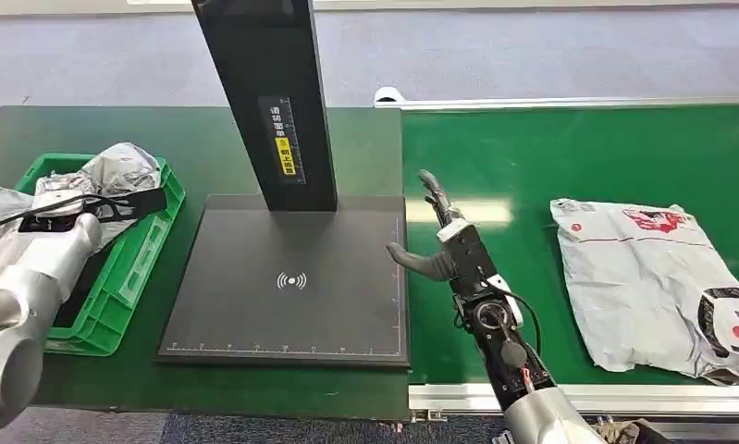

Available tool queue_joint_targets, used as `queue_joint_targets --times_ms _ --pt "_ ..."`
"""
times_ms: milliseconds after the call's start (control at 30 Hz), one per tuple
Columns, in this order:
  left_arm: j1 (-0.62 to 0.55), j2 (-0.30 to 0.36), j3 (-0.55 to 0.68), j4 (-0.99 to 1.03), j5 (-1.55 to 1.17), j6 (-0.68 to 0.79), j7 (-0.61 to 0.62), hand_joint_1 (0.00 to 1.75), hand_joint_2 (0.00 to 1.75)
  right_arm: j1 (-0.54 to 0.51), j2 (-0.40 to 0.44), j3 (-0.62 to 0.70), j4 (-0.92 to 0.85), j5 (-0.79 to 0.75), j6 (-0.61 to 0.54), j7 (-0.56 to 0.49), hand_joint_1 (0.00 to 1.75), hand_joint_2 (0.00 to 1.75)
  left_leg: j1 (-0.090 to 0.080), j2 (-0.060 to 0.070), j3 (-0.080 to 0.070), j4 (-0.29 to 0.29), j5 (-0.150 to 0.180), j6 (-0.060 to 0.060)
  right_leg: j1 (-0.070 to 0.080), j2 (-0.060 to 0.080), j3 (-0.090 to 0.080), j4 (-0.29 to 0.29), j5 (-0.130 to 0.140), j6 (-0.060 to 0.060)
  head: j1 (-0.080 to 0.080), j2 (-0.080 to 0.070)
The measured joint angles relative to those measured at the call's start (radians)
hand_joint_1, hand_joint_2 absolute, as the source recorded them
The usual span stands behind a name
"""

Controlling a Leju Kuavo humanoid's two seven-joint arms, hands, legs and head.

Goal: Moved the parcel from conveyor to table for the left to box.

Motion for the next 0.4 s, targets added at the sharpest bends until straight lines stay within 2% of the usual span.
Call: queue_joint_targets --times_ms 67,167,200,300,400 --pt "0.003 -0.003 -0.002 -0.001 0.005 0.085 0.000 0.00 0.00 0.000 0.000 -0.001 0.000 0.003 0.003 0.000 0.00 1.75 0.000 0.000 0.000 0.000 0.000 0.000 0.000 0.000 0.000 0.000 0.000 0.000 0.000 0.000" --pt "0.017 -0.008 0.001 -0.016 0.036 0.317 -0.003 0.00 0.00 0.002 -0.002 -0.004 -0.001 0.005 0.013 0.002 0.00 1.75 0.000 0.000 0.000 0.000 0.000 0.000 0.000 0.000 0.000 0.000 0.000 0.000 0.000 0.000" --pt "0.020 -0.010 0.006 -0.022 0.062 0.405 -0.018 0.00 1.75 0.005 -0.002 -0.004 -0.006 0.005 0.015 0.003 0.00 1.75 0.000 0.000 0.000 0.000 0.000 0.000 0.000 0.000 0.000 0.000 0.000 0.000 0.000 0.000" --pt "0.040 -0.023 0.050 -0.056 0.221 0.695 -0.177 0.00 1.75 0.018 -0.003 -0.007 -0.025 0.000 0.015 0.004 0.00 1.75 0.000 0.000 0.000 0.000 0.000 0.000 0.000 0.000 0.000 0.000 0.000 0.000 0.000 0.000" --pt "0.058 -0.044 0.099 -0.097 0.355 0.840 -0.337 0.00 1.75 0.026 -0.005 -0.012 -0.042 -0.010 0.016 0.007 0.00 1.75 -0.001 0.000 0.000 0.000 0.000 0.000 -0.001 0.000 0.000 0.000 0.000 0.000 0.000 0.000"
